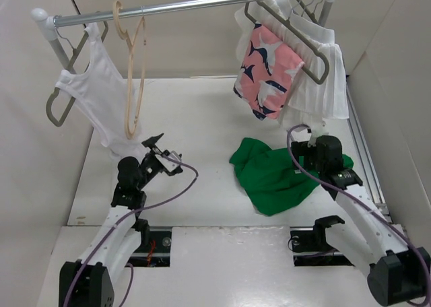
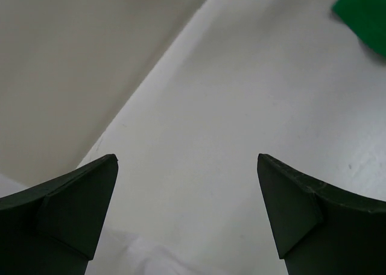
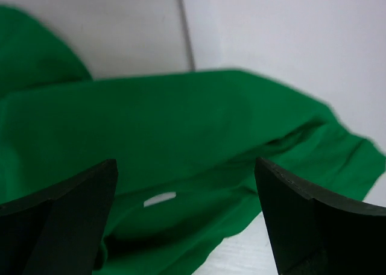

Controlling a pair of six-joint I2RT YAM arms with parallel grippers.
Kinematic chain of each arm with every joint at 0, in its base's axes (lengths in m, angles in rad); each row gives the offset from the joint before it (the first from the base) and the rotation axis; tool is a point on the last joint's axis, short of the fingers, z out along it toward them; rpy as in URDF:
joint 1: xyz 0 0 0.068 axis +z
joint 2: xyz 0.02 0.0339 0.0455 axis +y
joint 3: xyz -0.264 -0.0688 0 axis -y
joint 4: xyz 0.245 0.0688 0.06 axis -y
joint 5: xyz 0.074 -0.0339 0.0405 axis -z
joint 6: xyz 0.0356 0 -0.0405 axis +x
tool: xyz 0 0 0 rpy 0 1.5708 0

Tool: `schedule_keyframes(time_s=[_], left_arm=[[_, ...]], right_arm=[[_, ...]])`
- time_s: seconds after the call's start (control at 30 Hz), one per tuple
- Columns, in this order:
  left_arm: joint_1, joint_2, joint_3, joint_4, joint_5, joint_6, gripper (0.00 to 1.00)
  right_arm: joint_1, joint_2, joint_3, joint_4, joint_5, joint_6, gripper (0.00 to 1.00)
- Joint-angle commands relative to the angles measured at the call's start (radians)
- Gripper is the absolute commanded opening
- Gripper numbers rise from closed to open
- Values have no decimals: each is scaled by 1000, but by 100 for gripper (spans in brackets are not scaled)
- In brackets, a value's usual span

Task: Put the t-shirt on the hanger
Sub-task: Move the tshirt to the center of the board

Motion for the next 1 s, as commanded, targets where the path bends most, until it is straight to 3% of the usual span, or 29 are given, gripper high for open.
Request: schedule_keyframes(time_s=[0.0, 0.07, 0.2, 0.4, 0.53, 0.6, 0.67, 0.7, 0.73, 0.83, 0.87, 0.97], left_arm=[[-7, -67, 6, -362, 154, 339, 99], [-7, -85, 6, -405, 133, 402, 99], [-7, -96, 59, -482, 110, 391, 99], [-7, -44, 173, -462, 30, 48, 99], [-7, 48, 280, -531, 30, -11, 99], [-7, 102, 308, -606, 103, 26, 99], [-7, 134, 340, -657, 157, 70, 99], [-7, 160, 340, -694, 180, 105, 99], [-16, 171, 355, -706, 212, 106, 99], [-16, 194, 385, -741, 244, 116, 99], [-16, 194, 398, -752, 245, 116, 99], [-16, 194, 399, -722, 214, 87, 99]], right_arm=[[20, 71, 60, -143, -91, 41, 100], [30, 106, 60, -169, -158, 18, 100], [54, 146, 25, -137, -270, -57, 100], [126, 156, -6, -88, -401, -94, 100], [238, 175, 3, -115, -421, -129, 98], [270, 198, 15, -140, -430, -138, 95], [312, 227, 28, -164, -430, -164, 84], [323, 238, 37, -164, -448, -165, 73], [336, 251, 37, -155, -479, -181, 49], [407, 310, 110, -138, -531, -258, 6], [433, 327, 142, -138, -531, -282, 0], [519, 410, 300, -129, -531, -394, 0]])
